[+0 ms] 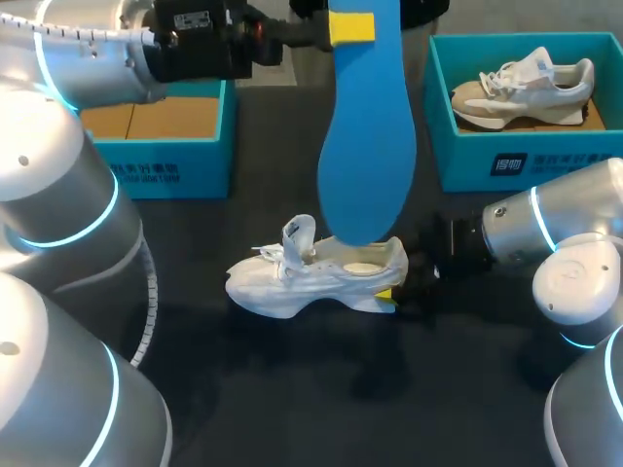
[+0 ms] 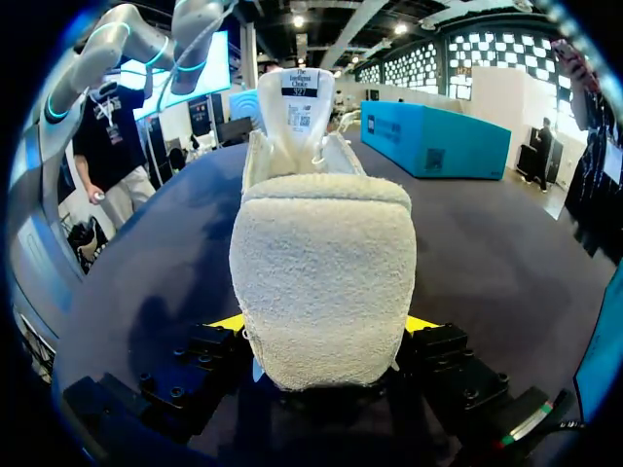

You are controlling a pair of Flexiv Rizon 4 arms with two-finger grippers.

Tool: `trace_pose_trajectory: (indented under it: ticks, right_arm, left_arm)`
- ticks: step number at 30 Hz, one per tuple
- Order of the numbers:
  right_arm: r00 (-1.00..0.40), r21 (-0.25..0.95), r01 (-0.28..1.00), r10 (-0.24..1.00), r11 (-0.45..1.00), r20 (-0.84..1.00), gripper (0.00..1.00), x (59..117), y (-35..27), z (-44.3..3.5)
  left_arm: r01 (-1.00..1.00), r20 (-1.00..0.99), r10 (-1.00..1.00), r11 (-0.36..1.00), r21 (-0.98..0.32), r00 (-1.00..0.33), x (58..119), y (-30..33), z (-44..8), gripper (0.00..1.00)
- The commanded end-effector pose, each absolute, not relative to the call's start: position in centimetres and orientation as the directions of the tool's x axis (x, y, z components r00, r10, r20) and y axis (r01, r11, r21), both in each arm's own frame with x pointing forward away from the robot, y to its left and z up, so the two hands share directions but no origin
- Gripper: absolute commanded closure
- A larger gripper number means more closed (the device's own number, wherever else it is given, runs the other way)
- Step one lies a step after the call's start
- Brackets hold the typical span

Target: Take the shoe out of the shoebox, open the shoe tongue, remove and reinsert the insole, then place the shoe into the shoebox

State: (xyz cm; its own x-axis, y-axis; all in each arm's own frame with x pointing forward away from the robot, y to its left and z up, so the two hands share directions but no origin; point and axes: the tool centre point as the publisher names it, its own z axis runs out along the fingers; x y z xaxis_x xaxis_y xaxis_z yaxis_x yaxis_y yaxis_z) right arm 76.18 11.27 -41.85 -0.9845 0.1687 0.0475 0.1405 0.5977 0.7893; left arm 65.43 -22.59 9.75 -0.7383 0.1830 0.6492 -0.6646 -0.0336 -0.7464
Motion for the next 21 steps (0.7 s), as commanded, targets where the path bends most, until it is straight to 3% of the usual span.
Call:
trace_pose_trajectory:
  ticks: [1,21]
  right_arm:
    - [-0.984,0.788,0.141,0.169,0.599,0.047,1.0,76.3,11.1,-42.1]
    - [-0.984,0.788,0.141,0.169,0.599,0.047,1.0,76.3,11.1,-42.1]
  left_arm:
    - [-0.674,0.659,0.195,-0.014,-0.738,-0.726,64.8,-22.8,10.5,1.0]
    - [-0.668,0.655,0.225,0.023,-0.744,-0.722,60.6,-24.4,11.2,1.0]
